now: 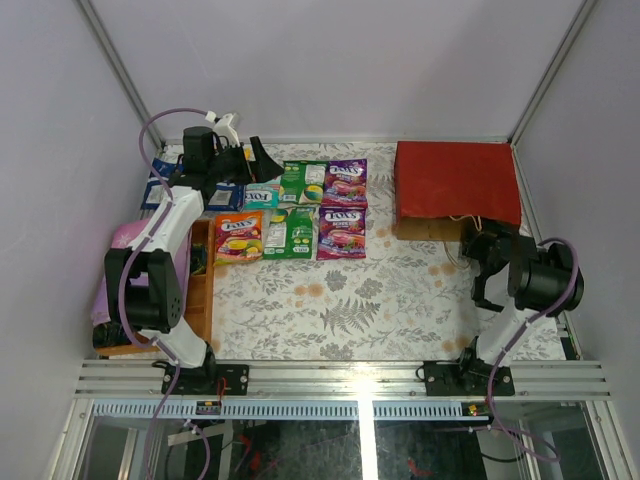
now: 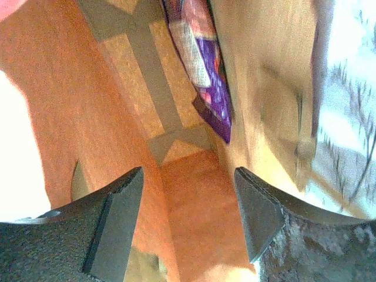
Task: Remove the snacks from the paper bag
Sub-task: Take out the snack from the paper bag.
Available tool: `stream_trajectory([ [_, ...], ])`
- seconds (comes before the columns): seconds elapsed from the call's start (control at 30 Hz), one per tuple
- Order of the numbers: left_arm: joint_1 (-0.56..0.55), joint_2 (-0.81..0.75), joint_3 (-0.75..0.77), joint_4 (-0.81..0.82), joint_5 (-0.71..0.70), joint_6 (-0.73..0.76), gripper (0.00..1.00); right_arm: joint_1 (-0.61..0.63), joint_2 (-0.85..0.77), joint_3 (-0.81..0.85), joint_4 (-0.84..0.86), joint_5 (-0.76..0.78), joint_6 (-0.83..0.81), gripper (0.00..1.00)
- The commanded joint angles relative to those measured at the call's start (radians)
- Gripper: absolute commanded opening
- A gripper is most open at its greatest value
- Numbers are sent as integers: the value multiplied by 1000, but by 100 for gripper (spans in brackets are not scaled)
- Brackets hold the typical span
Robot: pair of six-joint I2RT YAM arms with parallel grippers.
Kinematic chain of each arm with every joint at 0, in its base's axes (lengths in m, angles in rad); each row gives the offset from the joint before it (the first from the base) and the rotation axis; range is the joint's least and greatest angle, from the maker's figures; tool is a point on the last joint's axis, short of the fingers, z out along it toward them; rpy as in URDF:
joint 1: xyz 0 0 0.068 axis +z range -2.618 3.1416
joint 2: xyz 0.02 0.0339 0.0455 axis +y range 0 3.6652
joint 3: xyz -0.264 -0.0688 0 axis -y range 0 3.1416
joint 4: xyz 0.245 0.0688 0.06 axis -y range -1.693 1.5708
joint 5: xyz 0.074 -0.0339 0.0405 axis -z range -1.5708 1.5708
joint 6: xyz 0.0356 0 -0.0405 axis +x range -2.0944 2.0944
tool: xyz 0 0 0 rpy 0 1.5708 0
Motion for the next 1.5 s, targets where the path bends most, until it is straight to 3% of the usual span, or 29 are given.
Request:
stream_trajectory([
  [0.0, -6, 11, 32, -5, -9, 11, 100, 81, -188, -58, -164, 80, -29, 72],
  [0.1, -6, 9, 31, -7, -12, 13, 100, 150, -307, -61, -302, 139, -55, 75],
  [0.2, -6, 7, 29, -7, -13, 14, 99, 178, -326, -33, -348, 153, -48, 75],
  [0.4, -7, 9, 31, -12, -12, 18, 100, 179, -207, 58, -255, 125, 22, 71],
  [0.7, -6, 12, 34, -17, -16, 25, 100, 179, -68, 236, -221, 180, 3, 70],
  [1.03, -7, 23, 39, -22, -17, 27, 100, 183, 49, 291, -346, 251, -52, 72],
  [1.47, -6, 25, 45, -37, -25, 35, 100, 186, 209, 482, -446, 320, -191, 66],
])
